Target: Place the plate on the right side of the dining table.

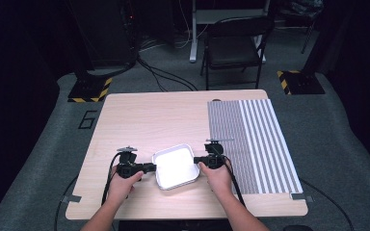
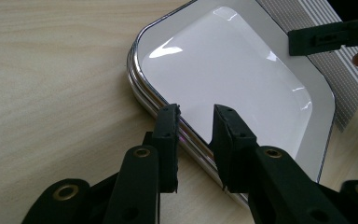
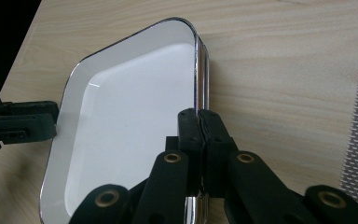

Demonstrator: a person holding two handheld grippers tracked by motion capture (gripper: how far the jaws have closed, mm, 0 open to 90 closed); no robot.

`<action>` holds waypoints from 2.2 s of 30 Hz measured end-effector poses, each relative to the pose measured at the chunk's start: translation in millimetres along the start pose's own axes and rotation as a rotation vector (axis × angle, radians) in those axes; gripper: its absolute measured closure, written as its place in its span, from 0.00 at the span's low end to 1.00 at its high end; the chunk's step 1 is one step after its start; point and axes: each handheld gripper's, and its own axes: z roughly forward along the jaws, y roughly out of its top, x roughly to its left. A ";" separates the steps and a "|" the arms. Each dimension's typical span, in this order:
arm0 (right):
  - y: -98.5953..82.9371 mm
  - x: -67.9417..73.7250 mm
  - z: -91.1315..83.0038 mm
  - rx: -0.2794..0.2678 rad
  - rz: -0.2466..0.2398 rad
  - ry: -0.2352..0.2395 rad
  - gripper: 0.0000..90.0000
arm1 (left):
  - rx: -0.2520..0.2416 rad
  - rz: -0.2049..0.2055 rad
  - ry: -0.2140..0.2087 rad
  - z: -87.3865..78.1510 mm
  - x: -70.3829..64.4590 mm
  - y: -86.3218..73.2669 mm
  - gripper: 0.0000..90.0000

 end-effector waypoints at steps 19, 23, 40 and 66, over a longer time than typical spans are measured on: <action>-1.1 -3.2 -1.0 -0.004 0.040 0.020 0.98 | -0.024 -0.059 0.047 1.7 -10.4 -0.9 0.75; -1.8 -3.8 -1.7 -0.005 0.044 0.022 0.98 | -0.030 -0.069 0.044 1.5 -11.4 -0.8 0.76; -3.3 -7.5 -3.7 -0.016 0.078 0.053 0.98 | -0.013 -0.075 0.075 0.4 -16.0 -3.3 0.72; -14.1 7.7 -1.1 -0.025 0.021 0.068 0.99 | -0.026 -0.038 0.105 5.2 -23.4 -2.0 0.90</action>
